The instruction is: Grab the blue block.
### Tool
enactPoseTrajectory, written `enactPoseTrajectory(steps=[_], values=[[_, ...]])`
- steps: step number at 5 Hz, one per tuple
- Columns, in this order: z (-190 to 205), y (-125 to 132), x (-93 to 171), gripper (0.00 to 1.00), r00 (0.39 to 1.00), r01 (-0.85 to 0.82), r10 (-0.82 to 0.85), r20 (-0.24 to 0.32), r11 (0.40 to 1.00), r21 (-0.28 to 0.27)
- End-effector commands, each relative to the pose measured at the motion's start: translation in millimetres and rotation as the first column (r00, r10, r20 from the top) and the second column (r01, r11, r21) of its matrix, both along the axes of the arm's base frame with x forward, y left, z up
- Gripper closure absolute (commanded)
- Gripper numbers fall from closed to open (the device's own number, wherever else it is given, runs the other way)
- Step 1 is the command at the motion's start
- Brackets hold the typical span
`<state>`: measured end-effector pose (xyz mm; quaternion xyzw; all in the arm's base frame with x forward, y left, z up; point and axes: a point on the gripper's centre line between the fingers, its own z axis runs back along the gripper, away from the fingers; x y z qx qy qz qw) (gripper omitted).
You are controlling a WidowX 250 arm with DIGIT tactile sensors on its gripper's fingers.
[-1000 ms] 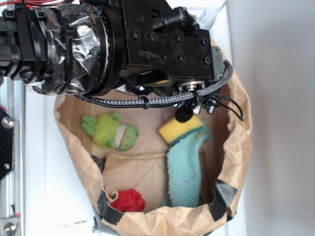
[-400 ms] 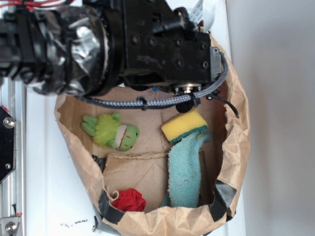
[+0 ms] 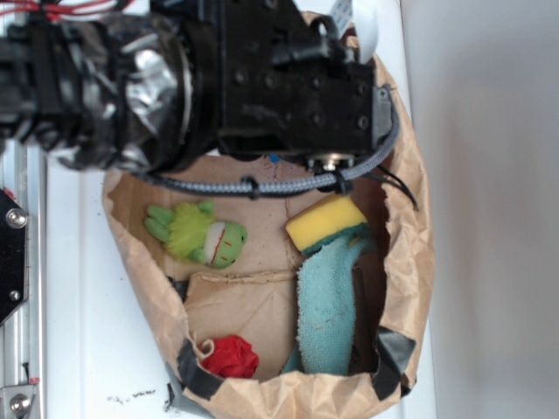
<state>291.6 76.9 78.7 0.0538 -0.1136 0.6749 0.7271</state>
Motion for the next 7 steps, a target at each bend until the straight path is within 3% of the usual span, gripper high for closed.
enactPoseTrajectory(steps=[1,4,7], values=[[12.1,3.9,-2.8,0.0,0.999,-0.014,0.014,0.045,1.0,0.006],[12.1,3.9,-2.8,0.0,0.999,-0.014,0.014,0.045,1.0,0.006],[-11.8,-0.4,32.1,0.0,0.997,-0.066,0.065,0.03,0.996,0.058]])
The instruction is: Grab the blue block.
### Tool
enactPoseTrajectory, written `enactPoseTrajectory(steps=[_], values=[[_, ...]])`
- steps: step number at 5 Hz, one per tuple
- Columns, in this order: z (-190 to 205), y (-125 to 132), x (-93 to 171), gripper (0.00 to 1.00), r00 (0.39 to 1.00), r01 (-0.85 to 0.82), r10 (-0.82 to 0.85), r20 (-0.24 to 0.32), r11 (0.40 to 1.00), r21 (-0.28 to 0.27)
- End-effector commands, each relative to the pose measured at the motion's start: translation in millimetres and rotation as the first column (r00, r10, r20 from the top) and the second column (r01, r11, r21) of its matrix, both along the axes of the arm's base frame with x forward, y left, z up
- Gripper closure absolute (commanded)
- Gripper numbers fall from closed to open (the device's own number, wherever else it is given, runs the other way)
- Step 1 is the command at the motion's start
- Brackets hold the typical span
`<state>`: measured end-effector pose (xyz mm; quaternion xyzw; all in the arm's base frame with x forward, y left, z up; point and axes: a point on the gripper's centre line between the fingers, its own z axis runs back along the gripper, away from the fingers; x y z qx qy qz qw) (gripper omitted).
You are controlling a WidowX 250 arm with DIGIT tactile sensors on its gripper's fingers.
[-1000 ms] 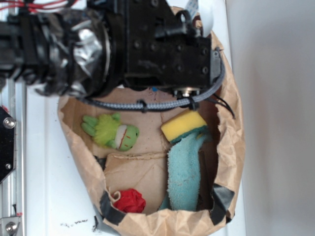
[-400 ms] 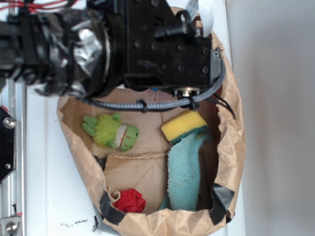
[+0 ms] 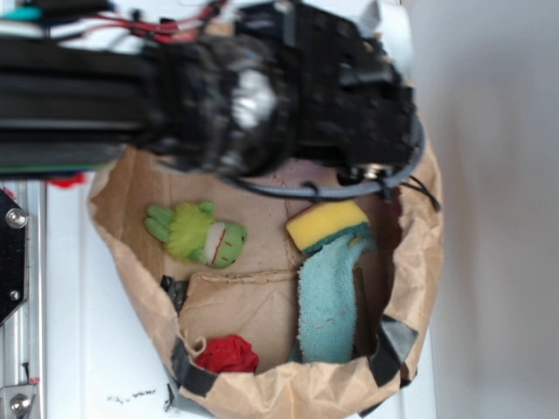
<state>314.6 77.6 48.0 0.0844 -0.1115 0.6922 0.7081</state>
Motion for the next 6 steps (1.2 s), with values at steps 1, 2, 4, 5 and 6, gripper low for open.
enactPoseTrajectory(steps=[1,2,4,5,6], values=[[13.9,-2.5,8.4,0.0,0.997,-0.002,-0.001,0.071,0.999,0.038],[2.7,-3.9,7.2,0.0,0.997,0.003,-0.01,0.082,0.996,0.085],[-8.9,5.9,0.1,0.0,0.999,0.005,-0.012,0.053,0.99,0.143],[-7.7,8.9,-8.1,0.0,0.999,0.028,-0.035,0.042,0.989,0.145],[-8.5,9.9,-12.5,0.0,0.998,0.037,-0.044,0.042,0.988,0.151]])
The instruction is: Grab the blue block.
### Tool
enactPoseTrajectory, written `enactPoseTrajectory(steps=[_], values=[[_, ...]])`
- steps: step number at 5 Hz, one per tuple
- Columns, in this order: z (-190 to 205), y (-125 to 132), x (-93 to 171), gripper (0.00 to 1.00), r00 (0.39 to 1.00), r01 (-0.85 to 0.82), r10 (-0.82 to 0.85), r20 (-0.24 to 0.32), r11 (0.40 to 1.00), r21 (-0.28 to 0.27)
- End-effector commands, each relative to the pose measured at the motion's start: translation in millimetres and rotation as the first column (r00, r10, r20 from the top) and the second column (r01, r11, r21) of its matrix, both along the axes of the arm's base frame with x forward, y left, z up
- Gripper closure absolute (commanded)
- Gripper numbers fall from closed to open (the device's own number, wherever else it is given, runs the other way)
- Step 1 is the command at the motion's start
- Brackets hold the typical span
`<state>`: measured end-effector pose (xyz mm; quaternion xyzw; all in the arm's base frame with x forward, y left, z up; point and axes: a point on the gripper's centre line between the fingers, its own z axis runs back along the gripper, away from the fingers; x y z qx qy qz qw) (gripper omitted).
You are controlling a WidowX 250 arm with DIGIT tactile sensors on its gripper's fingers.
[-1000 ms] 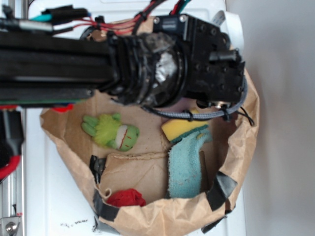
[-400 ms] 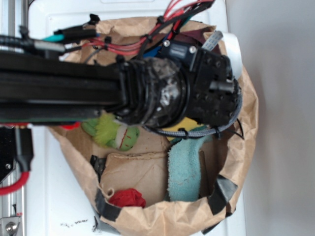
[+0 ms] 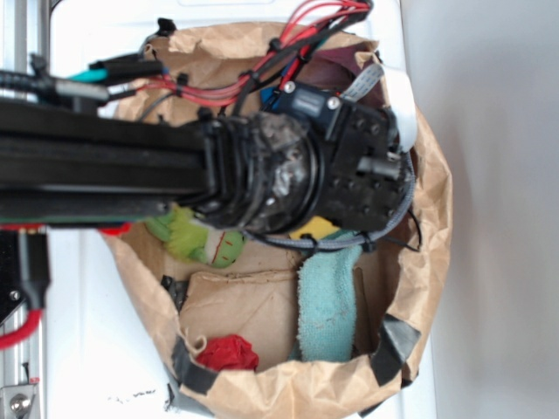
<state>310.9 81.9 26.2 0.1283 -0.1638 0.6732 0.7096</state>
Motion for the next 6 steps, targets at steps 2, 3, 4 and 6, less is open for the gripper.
enactPoseTrajectory(steps=[2,3,4,6], values=[[6.1,5.3,-13.9,0.0,0.999,0.021,-0.022,0.026,0.999,0.039],[-2.6,1.2,-15.4,0.0,0.999,0.027,-0.029,0.024,0.999,0.044],[-10.7,-1.2,-13.6,1.0,1.0,0.005,-0.006,0.014,0.999,0.041],[3.6,-0.2,-8.5,1.0,0.992,0.062,-0.07,0.104,0.995,0.076]])
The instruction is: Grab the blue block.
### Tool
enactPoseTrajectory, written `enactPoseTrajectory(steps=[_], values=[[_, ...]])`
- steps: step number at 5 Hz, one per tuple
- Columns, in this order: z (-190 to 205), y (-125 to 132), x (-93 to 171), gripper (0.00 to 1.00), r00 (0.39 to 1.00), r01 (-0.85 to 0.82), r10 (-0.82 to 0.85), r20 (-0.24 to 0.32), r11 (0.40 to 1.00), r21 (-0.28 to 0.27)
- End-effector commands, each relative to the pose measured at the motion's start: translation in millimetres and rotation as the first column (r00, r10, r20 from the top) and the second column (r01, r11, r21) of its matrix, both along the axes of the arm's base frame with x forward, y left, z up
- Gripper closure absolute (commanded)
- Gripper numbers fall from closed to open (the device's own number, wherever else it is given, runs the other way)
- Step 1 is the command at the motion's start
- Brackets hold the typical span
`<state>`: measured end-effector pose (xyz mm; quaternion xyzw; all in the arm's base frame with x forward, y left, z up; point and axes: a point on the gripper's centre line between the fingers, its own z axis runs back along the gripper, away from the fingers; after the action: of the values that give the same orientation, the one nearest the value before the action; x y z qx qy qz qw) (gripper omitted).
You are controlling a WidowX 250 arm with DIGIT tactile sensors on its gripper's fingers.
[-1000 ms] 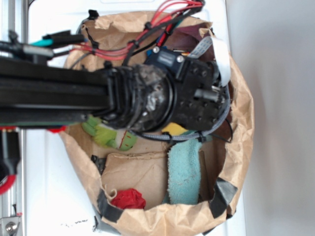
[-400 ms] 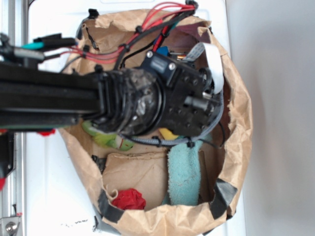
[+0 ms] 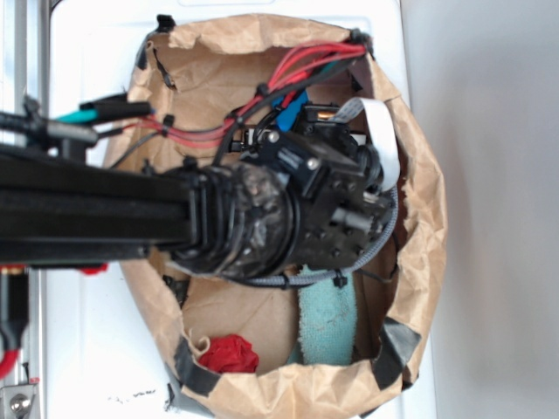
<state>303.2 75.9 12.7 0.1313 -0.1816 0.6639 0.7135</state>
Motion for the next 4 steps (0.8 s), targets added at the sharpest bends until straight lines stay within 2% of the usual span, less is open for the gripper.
enactPoseTrajectory(steps=[1,2,3,4], values=[[38.2,5.3,-1.0,1.0,0.986,0.105,-0.104,0.128,0.994,0.0],[63.5,-3.1,-10.4,1.0,0.951,0.281,-0.272,0.147,0.959,-0.042],[82.4,-14.0,-21.8,1.0,0.884,0.441,-0.433,0.175,0.897,-0.008],[103.9,-23.5,-26.3,1.0,0.847,0.522,-0.515,0.133,0.853,-0.018]])
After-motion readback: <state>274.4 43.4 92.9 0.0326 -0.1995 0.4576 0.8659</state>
